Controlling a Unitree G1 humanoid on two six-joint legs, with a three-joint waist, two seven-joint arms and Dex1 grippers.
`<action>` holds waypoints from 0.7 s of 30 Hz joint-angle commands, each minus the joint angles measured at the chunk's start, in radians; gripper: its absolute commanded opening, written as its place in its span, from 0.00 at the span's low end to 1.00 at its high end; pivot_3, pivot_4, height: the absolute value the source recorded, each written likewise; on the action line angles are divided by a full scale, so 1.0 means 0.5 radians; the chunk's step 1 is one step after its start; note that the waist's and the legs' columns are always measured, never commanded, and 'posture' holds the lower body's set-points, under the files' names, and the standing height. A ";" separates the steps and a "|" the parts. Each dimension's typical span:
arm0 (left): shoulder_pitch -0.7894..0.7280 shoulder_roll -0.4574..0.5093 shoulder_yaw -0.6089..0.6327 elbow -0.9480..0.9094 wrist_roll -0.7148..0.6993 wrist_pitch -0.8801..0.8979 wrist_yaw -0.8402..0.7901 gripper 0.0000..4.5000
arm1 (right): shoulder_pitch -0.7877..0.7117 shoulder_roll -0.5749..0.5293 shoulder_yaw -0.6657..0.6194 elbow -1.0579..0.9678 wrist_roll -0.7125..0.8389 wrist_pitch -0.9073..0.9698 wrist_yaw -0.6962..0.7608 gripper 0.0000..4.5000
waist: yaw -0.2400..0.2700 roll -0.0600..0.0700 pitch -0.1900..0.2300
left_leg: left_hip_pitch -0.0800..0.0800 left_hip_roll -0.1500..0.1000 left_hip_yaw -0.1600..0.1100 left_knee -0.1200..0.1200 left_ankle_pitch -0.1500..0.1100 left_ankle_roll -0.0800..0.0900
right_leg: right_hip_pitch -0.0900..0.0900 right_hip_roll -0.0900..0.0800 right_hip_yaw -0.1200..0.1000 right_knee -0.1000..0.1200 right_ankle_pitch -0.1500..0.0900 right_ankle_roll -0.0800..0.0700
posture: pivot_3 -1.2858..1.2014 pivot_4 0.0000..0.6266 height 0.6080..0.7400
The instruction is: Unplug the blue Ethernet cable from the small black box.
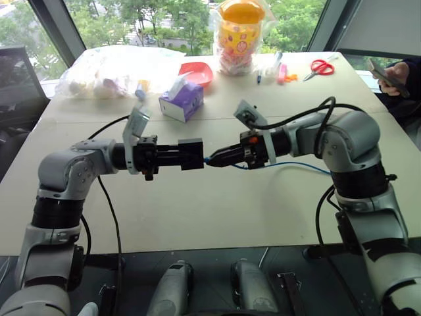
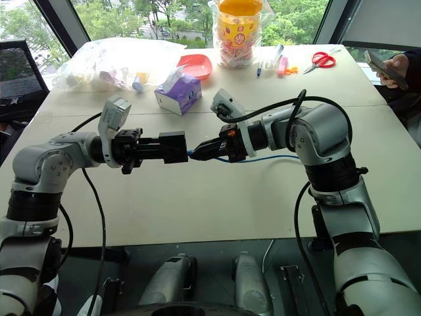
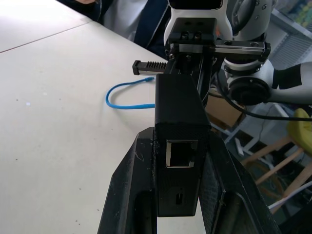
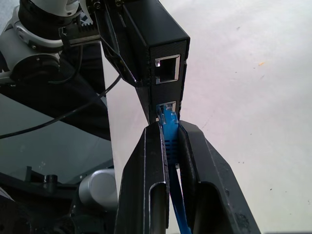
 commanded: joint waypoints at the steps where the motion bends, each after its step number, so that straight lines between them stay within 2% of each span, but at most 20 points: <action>1: 0.008 0.048 -0.003 -0.093 -0.015 -0.036 -0.068 0.11 | -0.062 -0.018 -0.011 -0.022 0.033 -0.008 -0.004 0.01 | -0.001 0.000 0.000 | 0.000 0.000 0.000 0.000 0.000 0.000 | 0.000 0.000 0.000 0.000 0.000 0.000 | 0.52 0.24 1.00; 7: 0.012 0.112 -0.024 -0.088 0.002 -0.064 -0.146 0.11 | -0.037 -0.083 0.043 0.040 0.031 -0.019 0.043 0.01 | -0.001 0.000 0.000 | 0.000 0.000 0.000 0.000 0.000 0.000 | 0.000 0.000 0.000 0.000 0.000 0.000 | 0.52 0.24 1.00; 16: 0.045 0.218 -0.012 -0.058 0.028 -0.130 -0.227 0.11 | 0.085 -0.313 0.207 0.282 -0.189 -0.351 0.181 0.01 | -0.001 -0.003 0.002 | -0.001 0.001 0.004 0.000 -0.002 0.003 | 0.000 -0.001 0.001 -0.005 -0.003 -0.005 | 0.52 0.24 1.00; 19: 0.072 0.194 -0.030 -0.026 0.126 -0.257 -0.184 0.11 | 0.152 -0.270 0.106 0.352 -0.337 -0.639 0.013 0.01 | -0.004 -0.003 0.002 | -0.001 0.001 0.005 -0.002 -0.002 0.003 | -0.001 0.000 0.002 -0.006 -0.001 0.000 | 0.52 0.24 1.00; 21: 0.089 0.127 -0.062 0.006 0.259 -0.429 -0.088 0.11 | 0.169 -0.153 -0.017 0.505 -0.490 -0.888 -0.299 0.01 | -0.003 -0.003 0.002 | -0.001 0.001 0.006 -0.002 -0.002 0.003 | -0.001 0.000 0.003 -0.005 -0.001 0.001 | 0.52 0.24 1.00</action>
